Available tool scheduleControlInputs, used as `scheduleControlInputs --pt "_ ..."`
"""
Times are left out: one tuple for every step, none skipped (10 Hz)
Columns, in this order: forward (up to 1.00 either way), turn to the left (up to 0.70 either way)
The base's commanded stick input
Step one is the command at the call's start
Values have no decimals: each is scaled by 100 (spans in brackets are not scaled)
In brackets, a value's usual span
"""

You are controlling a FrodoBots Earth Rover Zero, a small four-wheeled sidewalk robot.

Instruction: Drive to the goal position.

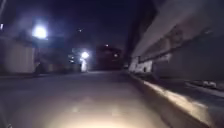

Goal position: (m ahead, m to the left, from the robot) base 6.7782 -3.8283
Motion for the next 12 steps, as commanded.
scheduleControlInputs --pt "70 2" --pt "70 2" --pt "70 2" --pt "70 2" --pt "70 2" --pt "70 2" --pt "70 2" --pt "70 2" --pt "70 2" --pt "70 2" --pt "70 2" --pt "70 -33"
